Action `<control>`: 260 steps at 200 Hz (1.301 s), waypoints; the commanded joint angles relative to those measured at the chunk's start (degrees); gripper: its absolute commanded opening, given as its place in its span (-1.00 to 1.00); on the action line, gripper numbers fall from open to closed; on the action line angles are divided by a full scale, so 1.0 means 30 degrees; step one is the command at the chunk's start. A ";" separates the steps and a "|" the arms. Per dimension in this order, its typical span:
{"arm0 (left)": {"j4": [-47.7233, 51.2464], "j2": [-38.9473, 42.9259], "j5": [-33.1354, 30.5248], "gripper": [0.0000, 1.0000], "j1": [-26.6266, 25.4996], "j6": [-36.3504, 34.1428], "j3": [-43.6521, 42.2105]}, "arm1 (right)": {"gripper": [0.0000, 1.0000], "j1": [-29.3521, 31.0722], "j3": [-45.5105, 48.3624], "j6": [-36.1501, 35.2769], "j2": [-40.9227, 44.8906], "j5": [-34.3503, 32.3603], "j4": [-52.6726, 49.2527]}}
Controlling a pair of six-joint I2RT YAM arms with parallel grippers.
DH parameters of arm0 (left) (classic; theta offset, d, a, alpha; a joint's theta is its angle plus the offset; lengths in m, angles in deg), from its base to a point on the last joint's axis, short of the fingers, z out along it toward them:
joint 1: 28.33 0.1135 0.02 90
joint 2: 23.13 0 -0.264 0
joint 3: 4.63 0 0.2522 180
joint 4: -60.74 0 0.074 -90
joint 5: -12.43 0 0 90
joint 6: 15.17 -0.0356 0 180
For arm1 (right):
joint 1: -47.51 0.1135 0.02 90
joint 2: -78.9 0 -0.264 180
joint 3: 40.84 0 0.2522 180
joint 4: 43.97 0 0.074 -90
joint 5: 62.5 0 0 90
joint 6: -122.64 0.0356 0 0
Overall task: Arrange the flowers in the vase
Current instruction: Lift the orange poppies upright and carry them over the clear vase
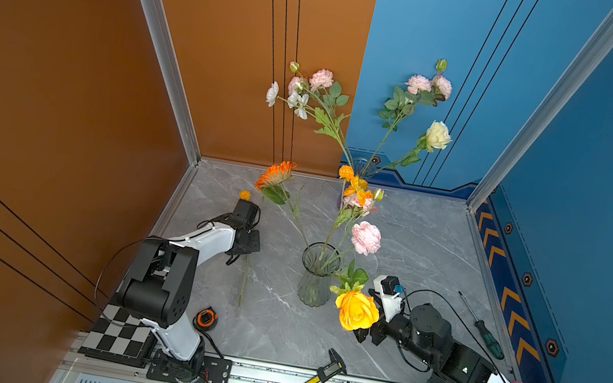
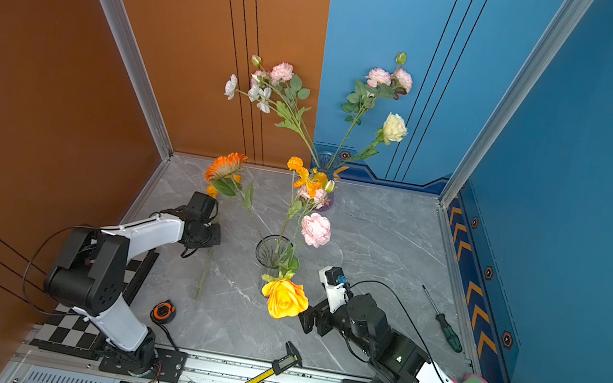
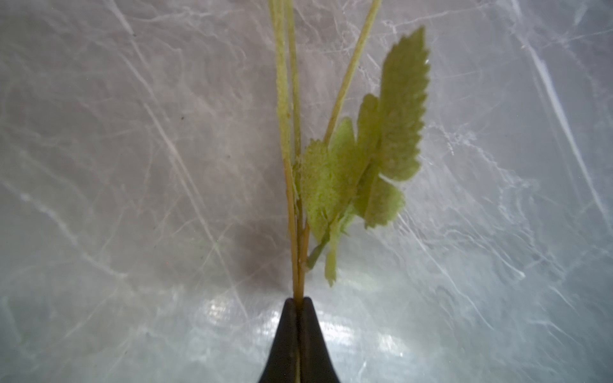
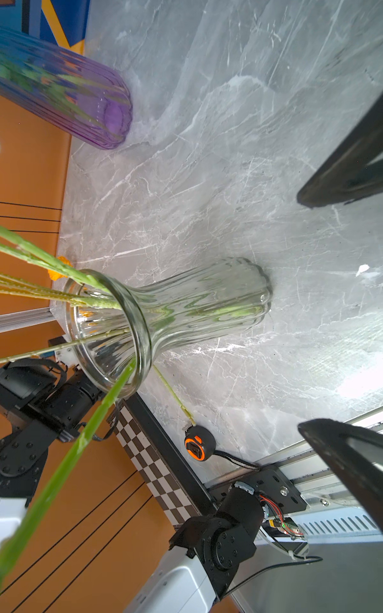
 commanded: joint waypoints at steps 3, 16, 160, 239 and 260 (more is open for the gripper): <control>0.0556 0.2420 -0.0330 -1.00 0.0294 0.0812 -0.1396 | 1.00 0.0310 0.0414 0.0426 0.0141 0.0290 0.0537; 0.0730 0.4004 -0.0424 -1.00 0.0475 0.1208 -0.2276 | 1.00 0.0469 0.0417 0.0471 0.0158 0.0161 0.0549; -0.5153 2.2889 0.0270 -1.00 -0.3098 -0.3290 -0.4604 | 1.00 0.0804 0.0096 0.0107 0.0313 -0.0653 0.0320; -1.3968 2.0415 0.3972 -1.00 -0.5810 -0.4288 -0.4051 | 1.00 0.0948 -0.0421 0.0412 -0.0150 -0.0999 0.0432; -1.7336 1.9493 0.3348 -1.00 -0.7380 -0.5515 -0.4869 | 1.00 0.1073 -0.0578 0.0397 -0.0197 -0.1208 0.0221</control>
